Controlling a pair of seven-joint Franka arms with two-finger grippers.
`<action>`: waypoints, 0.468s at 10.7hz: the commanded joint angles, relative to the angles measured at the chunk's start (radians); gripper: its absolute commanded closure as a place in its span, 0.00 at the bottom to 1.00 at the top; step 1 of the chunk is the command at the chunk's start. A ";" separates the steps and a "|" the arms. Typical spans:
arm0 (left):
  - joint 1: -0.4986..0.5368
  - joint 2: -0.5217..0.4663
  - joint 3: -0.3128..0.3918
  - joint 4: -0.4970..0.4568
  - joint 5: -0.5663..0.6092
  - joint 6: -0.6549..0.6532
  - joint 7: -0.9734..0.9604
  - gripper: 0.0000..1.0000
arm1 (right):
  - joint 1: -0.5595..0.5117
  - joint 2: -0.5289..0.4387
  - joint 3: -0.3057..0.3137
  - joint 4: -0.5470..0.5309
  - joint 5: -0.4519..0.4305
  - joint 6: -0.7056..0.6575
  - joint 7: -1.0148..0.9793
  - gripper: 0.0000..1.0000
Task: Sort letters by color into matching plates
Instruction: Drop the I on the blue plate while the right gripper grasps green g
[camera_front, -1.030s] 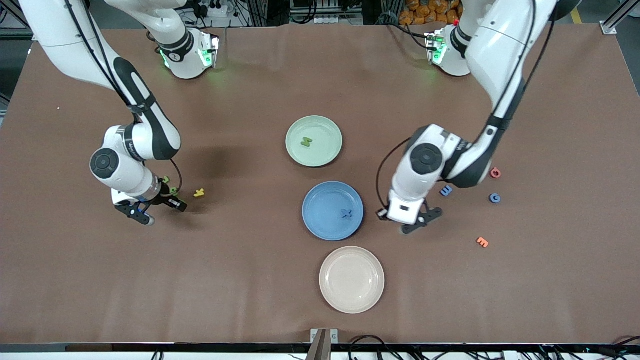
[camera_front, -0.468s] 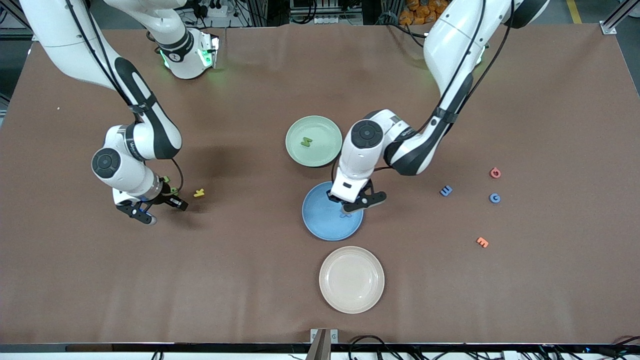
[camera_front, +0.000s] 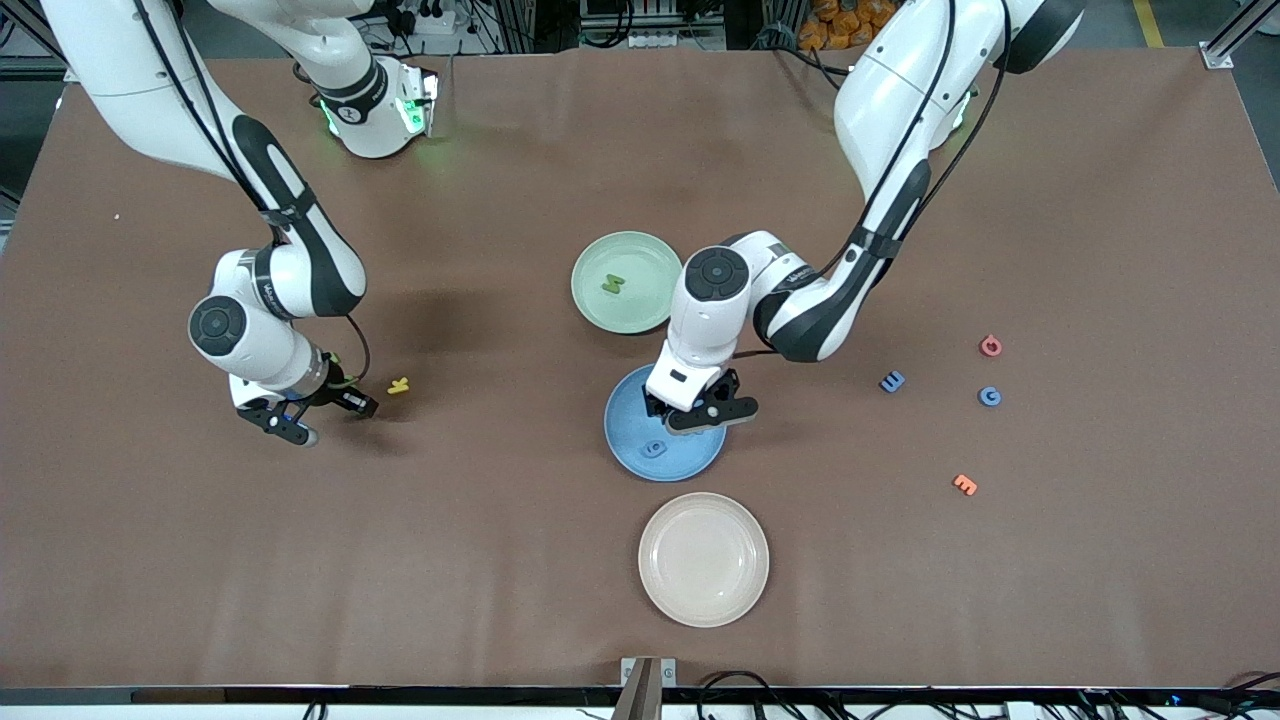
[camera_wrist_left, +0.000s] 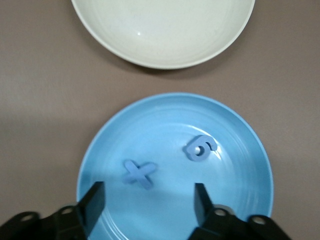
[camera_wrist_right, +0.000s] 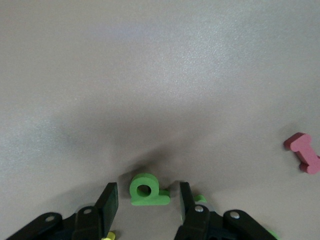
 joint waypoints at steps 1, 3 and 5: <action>0.044 -0.007 0.000 -0.007 0.028 -0.018 0.185 0.00 | 0.012 0.008 -0.006 -0.008 -0.015 0.012 -0.003 0.46; 0.062 -0.010 0.000 -0.010 0.028 -0.060 0.320 0.00 | 0.012 0.013 -0.006 -0.008 -0.015 0.012 -0.003 0.50; 0.111 -0.022 -0.008 -0.012 0.027 -0.119 0.484 0.00 | 0.019 0.017 -0.006 -0.008 -0.015 0.010 -0.005 0.57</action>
